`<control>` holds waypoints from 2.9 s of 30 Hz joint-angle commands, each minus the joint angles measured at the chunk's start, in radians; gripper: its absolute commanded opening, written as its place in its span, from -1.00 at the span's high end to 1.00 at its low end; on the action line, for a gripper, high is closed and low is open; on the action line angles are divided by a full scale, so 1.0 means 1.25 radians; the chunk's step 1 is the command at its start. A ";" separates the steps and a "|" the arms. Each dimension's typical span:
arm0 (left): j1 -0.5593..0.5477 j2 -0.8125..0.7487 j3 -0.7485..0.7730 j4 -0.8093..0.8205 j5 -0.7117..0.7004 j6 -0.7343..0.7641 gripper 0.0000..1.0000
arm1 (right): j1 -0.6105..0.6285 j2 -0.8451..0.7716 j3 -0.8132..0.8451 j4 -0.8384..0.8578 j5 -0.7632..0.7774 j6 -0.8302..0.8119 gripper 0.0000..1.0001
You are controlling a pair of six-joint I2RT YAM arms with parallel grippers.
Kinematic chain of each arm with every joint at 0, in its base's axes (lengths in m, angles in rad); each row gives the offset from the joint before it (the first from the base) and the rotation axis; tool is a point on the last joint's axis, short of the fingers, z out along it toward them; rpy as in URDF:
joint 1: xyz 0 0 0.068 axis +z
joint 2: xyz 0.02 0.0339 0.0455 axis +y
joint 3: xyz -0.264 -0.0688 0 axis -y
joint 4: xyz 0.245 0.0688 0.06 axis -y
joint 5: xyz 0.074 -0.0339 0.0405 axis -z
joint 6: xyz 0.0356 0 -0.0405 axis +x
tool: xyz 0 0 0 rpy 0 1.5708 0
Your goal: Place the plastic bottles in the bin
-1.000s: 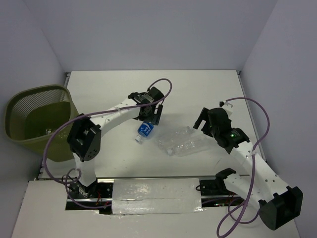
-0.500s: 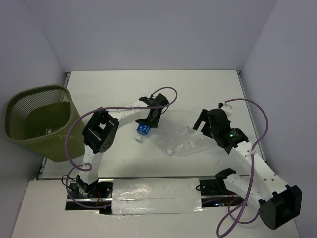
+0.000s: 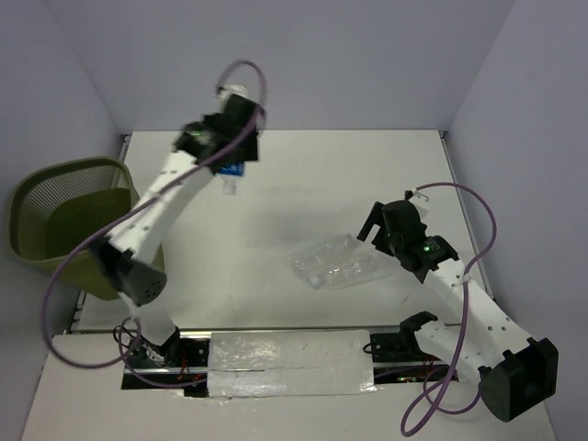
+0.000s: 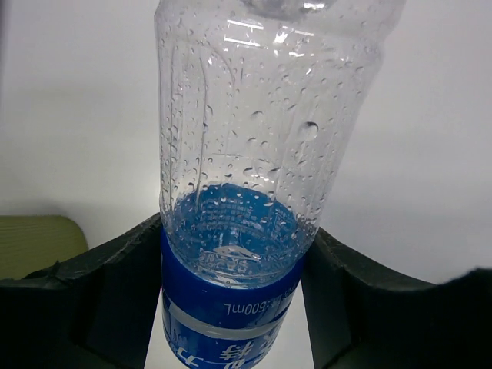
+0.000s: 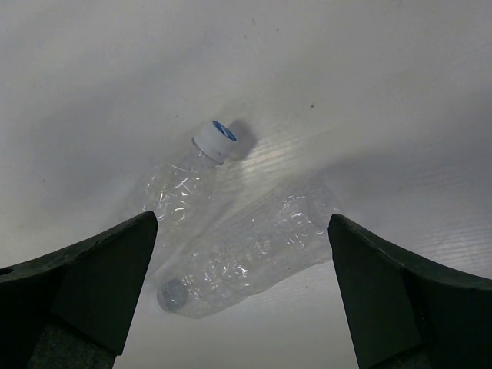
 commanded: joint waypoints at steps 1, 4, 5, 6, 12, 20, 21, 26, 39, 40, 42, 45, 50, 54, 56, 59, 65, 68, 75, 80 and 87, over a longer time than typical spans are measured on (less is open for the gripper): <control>0.113 -0.188 0.064 -0.035 -0.051 0.011 0.01 | 0.007 0.004 0.003 0.006 0.019 0.008 -1.00; 0.201 -0.281 0.073 0.000 -0.047 0.030 0.00 | 0.005 0.004 0.001 0.012 0.014 0.007 -1.00; 0.233 -0.301 0.074 0.008 -0.055 0.038 -0.01 | 0.005 0.003 -0.001 0.018 0.011 0.008 -1.00; 0.249 -0.317 0.076 0.018 -0.082 0.042 0.01 | 0.005 0.004 -0.003 0.022 0.005 0.007 -1.00; 0.362 -0.374 0.096 0.000 -0.205 0.098 -0.09 | 0.006 0.024 0.000 0.027 -0.012 0.003 -1.00; 0.619 -0.498 -0.170 0.057 -0.131 -0.041 -0.45 | 0.005 0.026 0.003 0.028 -0.018 -0.006 -1.00; 0.635 -0.504 -0.208 0.062 -0.115 -0.055 -0.46 | 0.005 0.026 0.001 0.028 -0.018 -0.006 -1.00; 0.680 -0.516 -0.267 0.083 -0.076 -0.063 -0.99 | 0.005 0.026 -0.001 0.029 -0.022 -0.009 -1.00; 0.186 -0.397 -0.086 0.012 -0.011 0.051 -0.98 | 0.005 0.028 0.048 0.007 0.044 -0.007 -1.00; 0.138 -0.385 -0.094 0.009 -0.005 0.050 -0.98 | 0.004 0.014 0.050 -0.001 0.054 -0.006 -1.00; 0.005 -0.342 -0.133 0.018 -0.007 0.036 -0.97 | 0.005 -0.005 0.055 -0.015 0.074 -0.001 -1.00; -0.105 -0.273 -0.175 0.033 0.036 0.021 -0.97 | 0.005 -0.052 0.047 -0.028 0.090 0.009 -1.00; -0.160 -0.212 -0.267 0.145 0.188 0.022 -0.99 | 0.004 -0.116 0.022 -0.060 0.071 0.025 -1.00; -0.195 -0.165 -0.302 0.192 0.251 0.035 -0.99 | 0.005 -0.138 -0.002 -0.158 0.082 0.113 -1.00; -0.201 -0.141 -0.300 0.180 0.229 0.028 -0.99 | 0.004 -0.164 -0.024 -0.205 0.096 0.198 -1.00; -0.201 -0.137 -0.309 0.175 0.199 0.021 -0.99 | 0.004 -0.202 -0.085 -0.204 0.041 0.324 -1.00; -0.201 -0.152 -0.331 0.169 0.169 -0.004 -0.99 | 0.004 -0.285 -0.293 0.029 -0.152 0.511 -1.00; -0.201 -0.160 -0.344 0.165 0.162 -0.011 -0.99 | 0.005 -0.263 -0.319 0.071 -0.152 0.526 -1.00; -0.201 -0.171 -0.370 0.179 0.173 -0.016 -0.99 | 0.005 -0.212 -0.316 0.116 -0.140 0.488 -1.00; -0.201 -0.163 -0.369 0.182 0.181 -0.020 -0.99 | 0.004 -0.158 -0.313 0.193 -0.161 0.473 -1.00; -0.201 -0.150 -0.369 0.169 0.164 -0.030 -0.99 | 0.010 -0.011 -0.236 0.272 -0.238 0.293 -1.00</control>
